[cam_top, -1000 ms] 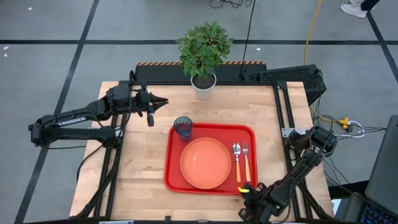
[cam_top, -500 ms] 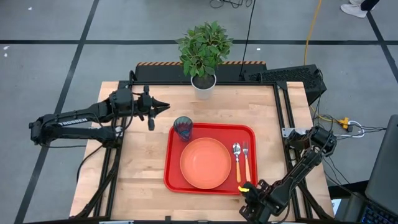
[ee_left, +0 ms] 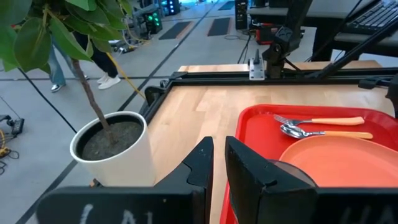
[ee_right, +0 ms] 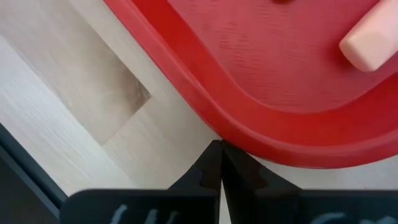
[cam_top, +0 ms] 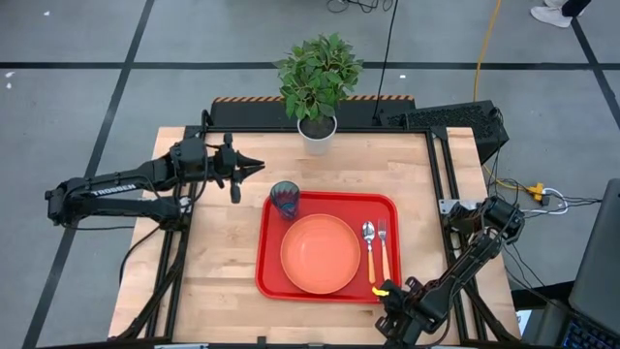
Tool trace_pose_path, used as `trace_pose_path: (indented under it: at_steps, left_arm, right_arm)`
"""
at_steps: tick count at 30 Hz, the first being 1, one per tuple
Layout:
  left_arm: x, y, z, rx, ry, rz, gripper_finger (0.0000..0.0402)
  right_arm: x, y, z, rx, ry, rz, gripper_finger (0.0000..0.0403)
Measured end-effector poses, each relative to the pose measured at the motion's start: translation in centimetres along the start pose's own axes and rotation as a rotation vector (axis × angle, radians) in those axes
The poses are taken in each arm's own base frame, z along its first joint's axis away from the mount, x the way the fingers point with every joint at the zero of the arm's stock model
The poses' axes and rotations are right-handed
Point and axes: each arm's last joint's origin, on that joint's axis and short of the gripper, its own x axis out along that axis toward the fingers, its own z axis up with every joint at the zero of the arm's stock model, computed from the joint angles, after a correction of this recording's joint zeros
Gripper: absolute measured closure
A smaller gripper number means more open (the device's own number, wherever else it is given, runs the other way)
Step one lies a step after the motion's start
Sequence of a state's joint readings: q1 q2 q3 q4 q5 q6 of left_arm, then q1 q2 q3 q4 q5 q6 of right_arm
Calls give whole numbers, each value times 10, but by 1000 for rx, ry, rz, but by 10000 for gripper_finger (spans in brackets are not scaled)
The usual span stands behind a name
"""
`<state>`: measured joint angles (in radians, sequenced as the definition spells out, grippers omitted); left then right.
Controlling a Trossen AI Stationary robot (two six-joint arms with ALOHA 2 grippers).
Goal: Pick and place plate/cup/fork/spoon on tray
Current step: Adjust the red tray
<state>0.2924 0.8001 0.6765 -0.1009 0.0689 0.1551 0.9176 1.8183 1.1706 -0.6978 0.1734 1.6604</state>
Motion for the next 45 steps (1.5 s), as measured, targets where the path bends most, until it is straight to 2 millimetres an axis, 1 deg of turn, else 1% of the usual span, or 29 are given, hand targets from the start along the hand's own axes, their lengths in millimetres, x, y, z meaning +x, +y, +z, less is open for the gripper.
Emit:
trace_pose_path:
  at_steps: [9,21,33,41,45]
  left_arm:
    - [0,0,0,-3,0,0,355]
    - [0,0,0,-4,0,0,355]
    - [0,0,0,-4,0,0,355]
    - [0,0,0,-8,1,0,355]
    - [0,0,0,-8,0,-1,355]
  right_arm:
    - [0,0,1,-1,-6,-3,403]
    - [2,-2,13,-35,-16,-33,403]
    - [3,-2,16,-45,-37,-35,403]
    - [13,-7,15,-40,-47,15,403]
    - [14,-9,15,-41,-48,13,403]
